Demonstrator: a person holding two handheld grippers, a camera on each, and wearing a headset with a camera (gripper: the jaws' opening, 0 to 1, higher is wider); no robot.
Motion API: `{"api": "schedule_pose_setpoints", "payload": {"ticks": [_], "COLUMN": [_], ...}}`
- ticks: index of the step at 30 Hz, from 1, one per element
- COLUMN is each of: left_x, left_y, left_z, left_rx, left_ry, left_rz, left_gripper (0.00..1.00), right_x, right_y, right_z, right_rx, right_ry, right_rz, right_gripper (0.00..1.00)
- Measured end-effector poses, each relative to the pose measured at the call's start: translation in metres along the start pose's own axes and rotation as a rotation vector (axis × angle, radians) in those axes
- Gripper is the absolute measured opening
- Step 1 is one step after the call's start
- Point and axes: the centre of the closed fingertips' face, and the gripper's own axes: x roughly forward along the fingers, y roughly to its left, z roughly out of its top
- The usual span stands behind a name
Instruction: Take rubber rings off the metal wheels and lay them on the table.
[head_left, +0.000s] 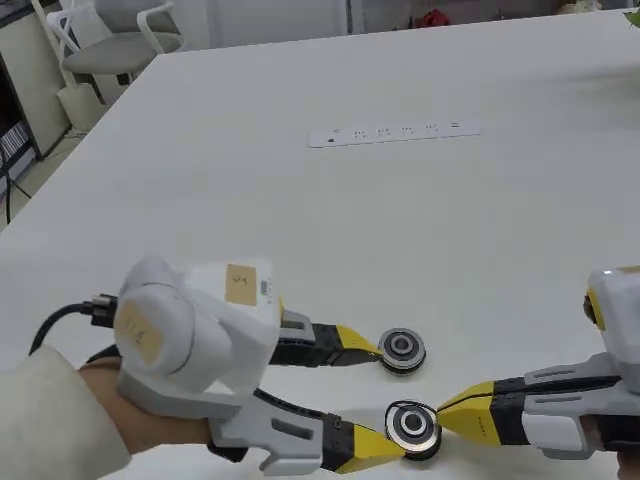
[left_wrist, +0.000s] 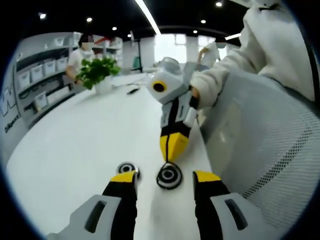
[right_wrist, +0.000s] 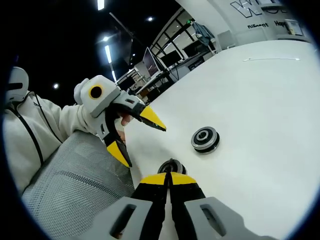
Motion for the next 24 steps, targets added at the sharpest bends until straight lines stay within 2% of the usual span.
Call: {"api": "schedule_pose_setpoints", "payload": {"ticks": [8,17,24], "left_x": [-0.034,-0.078,-0.108], "left_y": [0.006,0.021,0.024], "left_z": [0.001,0.004,-0.001], "left_rx": [-0.01,-0.037,-0.082], "left_ry": [0.007,-0.029,-0.061], "left_rz": [0.048,0.178,0.28], "left_gripper": [0.68,0.8,0.85], "right_x": [-0.01,-0.028,-0.039], "right_y": [0.002,0.004,0.007], "right_z": [0.002,0.015,0.02], "right_rx": [-0.006,-0.007,-0.009], "right_ry": [0.0,-0.037,-0.049], "right_rz": [-0.021,-0.047,-0.066], "right_gripper": [0.0,0.0,0.0]}}
